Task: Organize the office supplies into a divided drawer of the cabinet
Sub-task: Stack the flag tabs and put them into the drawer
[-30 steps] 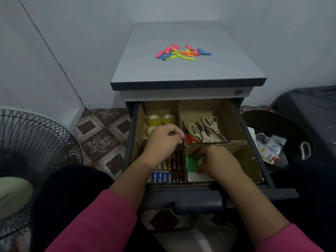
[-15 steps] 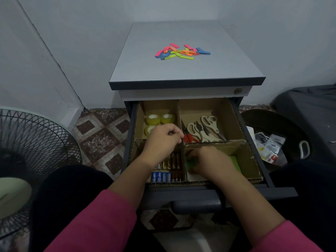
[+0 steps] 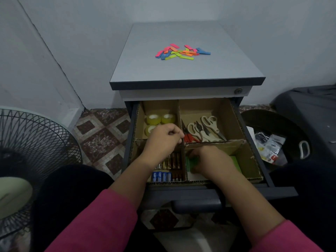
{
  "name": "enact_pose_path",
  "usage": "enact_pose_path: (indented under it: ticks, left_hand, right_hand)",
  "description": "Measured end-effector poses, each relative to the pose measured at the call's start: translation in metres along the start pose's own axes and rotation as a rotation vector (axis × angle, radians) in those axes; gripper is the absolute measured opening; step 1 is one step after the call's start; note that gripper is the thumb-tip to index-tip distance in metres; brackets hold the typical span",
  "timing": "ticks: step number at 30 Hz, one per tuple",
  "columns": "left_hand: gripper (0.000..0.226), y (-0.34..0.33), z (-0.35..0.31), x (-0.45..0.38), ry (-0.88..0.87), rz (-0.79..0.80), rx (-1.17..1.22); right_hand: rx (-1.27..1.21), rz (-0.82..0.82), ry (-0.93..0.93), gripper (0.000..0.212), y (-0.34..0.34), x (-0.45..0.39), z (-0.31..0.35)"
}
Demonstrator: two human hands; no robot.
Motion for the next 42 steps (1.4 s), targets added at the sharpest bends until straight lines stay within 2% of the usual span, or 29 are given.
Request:
enact_pose_path:
  ticks: [15,18,23,42]
  left_hand:
    - [0.026,0.0,-0.002,0.0,-0.002,-0.006,-0.021]
    - [0.026,0.0,-0.002,0.001,0.0,0.0,-0.025]
    - [0.026,0.0,-0.002,0.0,-0.003,0.009,-0.012]
    - [0.028,0.0,0.001,-0.001,-0.005,0.006,0.0]
  right_hand:
    - [0.06,-0.033,0.033,0.04,0.005,0.004,0.012]
    - [0.009,-0.036,0.003,0.043,0.006,0.005,0.004]
    - [-0.029,-0.06,-0.077,0.035,0.009,0.007,-0.014]
    - [-0.05,-0.028,-0.065,0.039,0.005,0.004,-0.013]
Point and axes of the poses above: each hand's wrist, its own x-axis away from the middle knuckle, its own y-axis out of the back of the hand, z = x × y, the point moved 9 cm from there along -x, towards the middle knuckle, and after that the axes turned 14 degrees about z, right-handed, at the moved point
